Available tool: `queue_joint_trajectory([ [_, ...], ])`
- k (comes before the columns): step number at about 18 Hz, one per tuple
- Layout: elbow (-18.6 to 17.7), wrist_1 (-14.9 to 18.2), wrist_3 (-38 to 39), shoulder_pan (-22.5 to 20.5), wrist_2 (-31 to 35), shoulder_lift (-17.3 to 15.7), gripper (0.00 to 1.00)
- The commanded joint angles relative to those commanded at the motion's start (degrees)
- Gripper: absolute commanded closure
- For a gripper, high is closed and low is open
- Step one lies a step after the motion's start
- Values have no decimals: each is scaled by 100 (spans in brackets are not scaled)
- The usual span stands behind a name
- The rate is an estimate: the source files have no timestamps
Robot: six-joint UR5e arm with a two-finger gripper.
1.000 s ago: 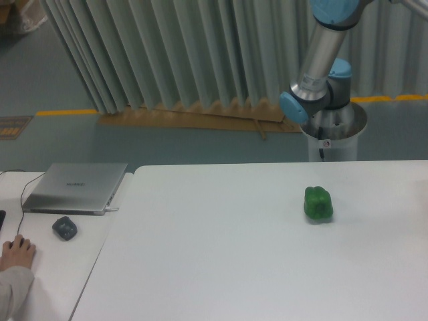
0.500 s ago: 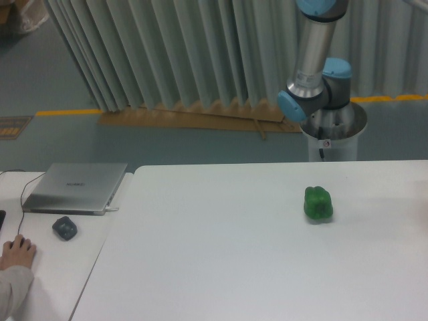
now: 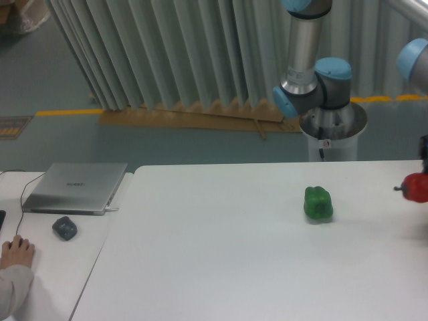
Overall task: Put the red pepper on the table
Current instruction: 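Bring the red bell pepper in with the gripper and lower it, then set the red pepper on the table and open the gripper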
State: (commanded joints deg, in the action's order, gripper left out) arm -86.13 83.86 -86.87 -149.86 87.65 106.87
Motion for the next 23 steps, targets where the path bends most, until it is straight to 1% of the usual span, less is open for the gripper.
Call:
queue_joint_trajectory([
  [1, -44, -210, 395, 44, -298, 27, 53],
  [2, -44, -412, 521, 175, -301, 114, 53],
  [4, -44, -493, 609, 264, -284, 255, 53],
  [6, -35, -756, 803, 317, -214, 343, 53],
  [7, -53, -931, 768, 378, -109, 413, 53],
  [8, -62, -1011, 768, 405, 83, 457, 53],
  [11, 0, -1065, 803, 449, 164, 572, 53],
  [14, -35, -1389, 777, 449, 191, 695, 53],
  [15, -35, -1425, 794, 449, 208, 704, 53],
  [20, -61, -1451, 803, 501, 269, 756, 53],
  [22, -123, -1469, 803, 581, 541, 756, 52],
  [23, -141, -1487, 777, 589, 612, 748, 46],
])
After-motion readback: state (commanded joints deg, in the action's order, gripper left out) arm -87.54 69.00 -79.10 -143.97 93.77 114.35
